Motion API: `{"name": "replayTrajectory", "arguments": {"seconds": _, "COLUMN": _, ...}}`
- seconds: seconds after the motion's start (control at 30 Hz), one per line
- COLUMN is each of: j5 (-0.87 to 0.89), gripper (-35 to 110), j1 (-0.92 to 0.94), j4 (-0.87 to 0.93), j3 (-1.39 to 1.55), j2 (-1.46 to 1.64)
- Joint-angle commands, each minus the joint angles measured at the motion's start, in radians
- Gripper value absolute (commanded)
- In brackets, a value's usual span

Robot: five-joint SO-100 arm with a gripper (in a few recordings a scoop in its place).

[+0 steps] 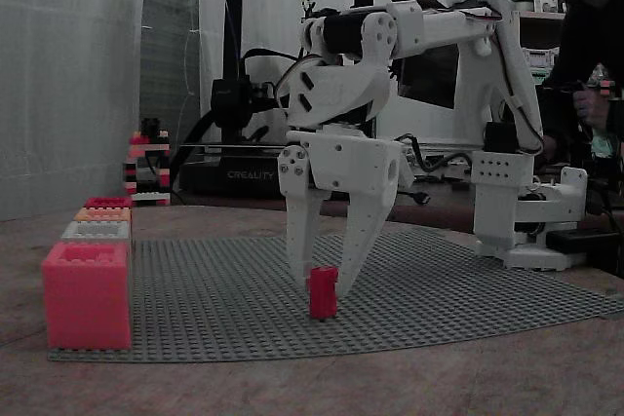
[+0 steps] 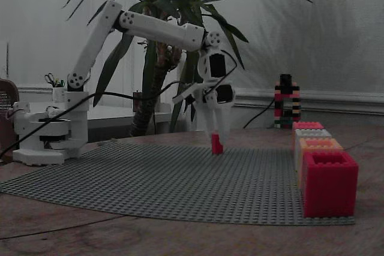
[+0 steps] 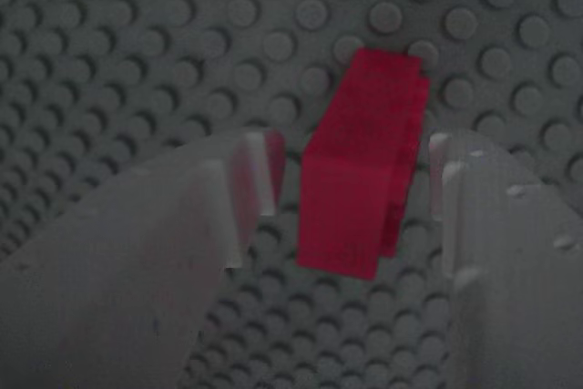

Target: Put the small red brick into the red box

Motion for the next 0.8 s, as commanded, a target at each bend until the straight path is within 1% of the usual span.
{"name": "replayTrajectory", "arguments": {"seconds": 0.0, "j5": 0.008, "gripper": 12, "j1": 0.006, "j4": 0.011, "j3": -0.002, "j2": 0.089}}
{"name": "replayTrajectory", "arguments": {"seconds": 0.77, "j5": -0.018, "gripper": 0, "j1": 0.005, "j4": -0.051, "j3": 0.000, "j2": 0.107}}
